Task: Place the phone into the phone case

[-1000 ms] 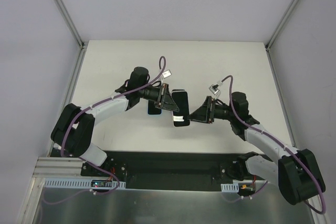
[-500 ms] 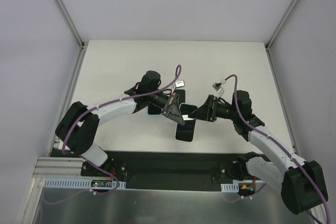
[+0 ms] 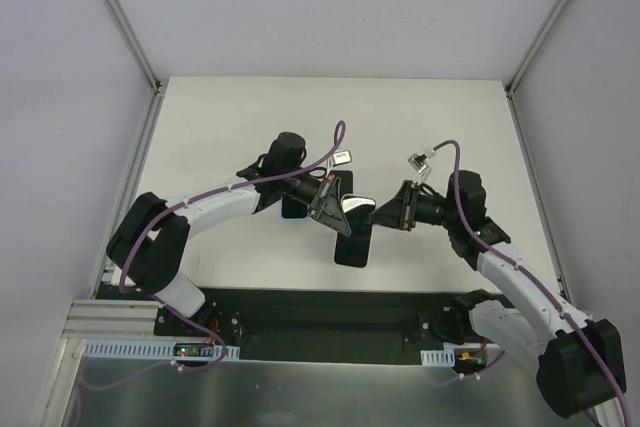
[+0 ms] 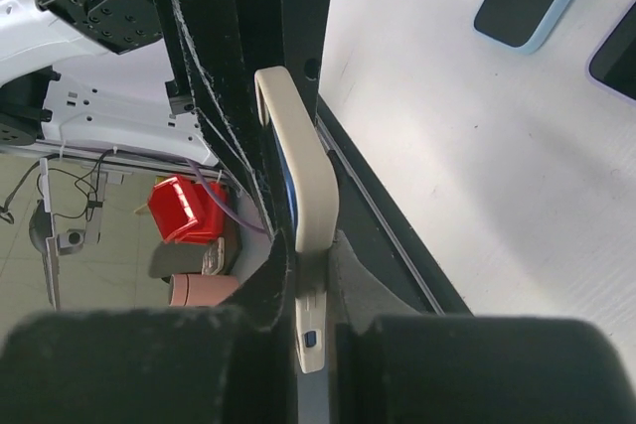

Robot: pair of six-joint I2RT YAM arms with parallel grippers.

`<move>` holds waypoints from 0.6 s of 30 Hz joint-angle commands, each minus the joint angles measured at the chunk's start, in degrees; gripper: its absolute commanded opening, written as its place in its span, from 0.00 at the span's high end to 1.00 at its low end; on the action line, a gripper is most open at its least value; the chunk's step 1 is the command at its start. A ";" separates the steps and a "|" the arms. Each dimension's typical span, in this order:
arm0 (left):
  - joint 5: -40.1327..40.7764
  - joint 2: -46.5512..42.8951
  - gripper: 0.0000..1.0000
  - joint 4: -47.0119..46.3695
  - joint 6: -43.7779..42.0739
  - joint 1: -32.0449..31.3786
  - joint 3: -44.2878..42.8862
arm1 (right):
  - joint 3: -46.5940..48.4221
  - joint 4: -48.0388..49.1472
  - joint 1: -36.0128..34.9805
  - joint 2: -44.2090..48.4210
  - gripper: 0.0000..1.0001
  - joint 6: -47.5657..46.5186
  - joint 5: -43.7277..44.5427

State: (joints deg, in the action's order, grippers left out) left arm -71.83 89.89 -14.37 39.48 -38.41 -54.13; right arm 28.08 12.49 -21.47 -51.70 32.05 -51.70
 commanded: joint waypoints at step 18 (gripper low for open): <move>-4.37 0.20 1.00 3.74 -6.26 -0.61 -5.55 | 15.34 -16.80 1.52 -0.59 0.43 -10.87 -0.33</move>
State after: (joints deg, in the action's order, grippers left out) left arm -73.25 91.26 -10.20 35.09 -38.30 -57.56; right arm 39.27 -5.41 -20.29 -51.07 22.83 -50.22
